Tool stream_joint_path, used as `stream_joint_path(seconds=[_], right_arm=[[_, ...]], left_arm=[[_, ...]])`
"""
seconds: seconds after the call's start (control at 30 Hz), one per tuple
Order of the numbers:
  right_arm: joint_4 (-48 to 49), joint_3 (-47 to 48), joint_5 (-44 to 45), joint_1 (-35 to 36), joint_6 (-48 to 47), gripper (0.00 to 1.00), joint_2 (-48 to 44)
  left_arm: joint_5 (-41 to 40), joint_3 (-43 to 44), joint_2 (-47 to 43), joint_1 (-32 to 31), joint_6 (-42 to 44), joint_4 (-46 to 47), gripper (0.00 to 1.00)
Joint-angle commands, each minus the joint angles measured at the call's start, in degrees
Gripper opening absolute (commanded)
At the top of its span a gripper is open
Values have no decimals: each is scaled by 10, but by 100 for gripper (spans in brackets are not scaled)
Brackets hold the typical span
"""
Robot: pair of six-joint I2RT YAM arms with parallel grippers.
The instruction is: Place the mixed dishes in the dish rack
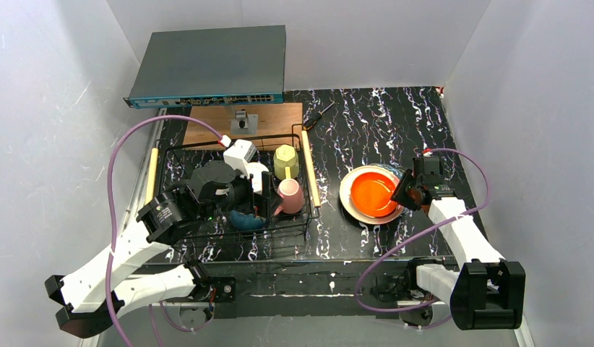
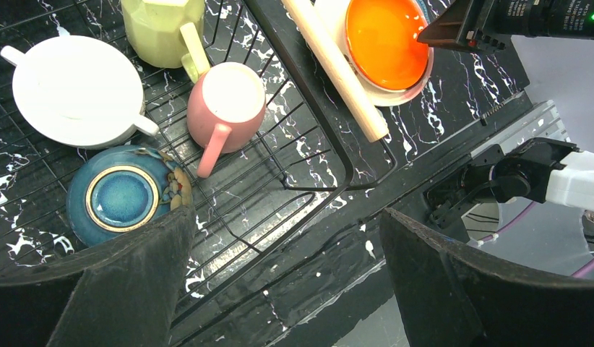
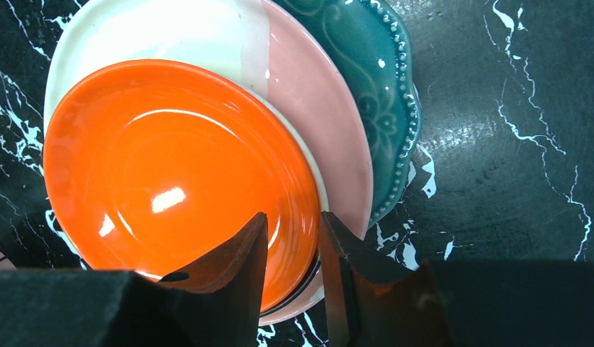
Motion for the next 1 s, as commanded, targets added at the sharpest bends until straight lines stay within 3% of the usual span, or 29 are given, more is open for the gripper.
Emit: stream_joint_path(seconds=[0.0,0.73,0.97], right_arm=[[17,-1,-28,-2,-20,40,-11],[-25,42,82,36,-9,39,50],[-48,59,135,72,3,22,57]], left_arm=[[-6,5,-7,-2,8,-3,98],[4,-5,-8,-2,4,4,98],[3,-7,-12,-2,7,3,98]])
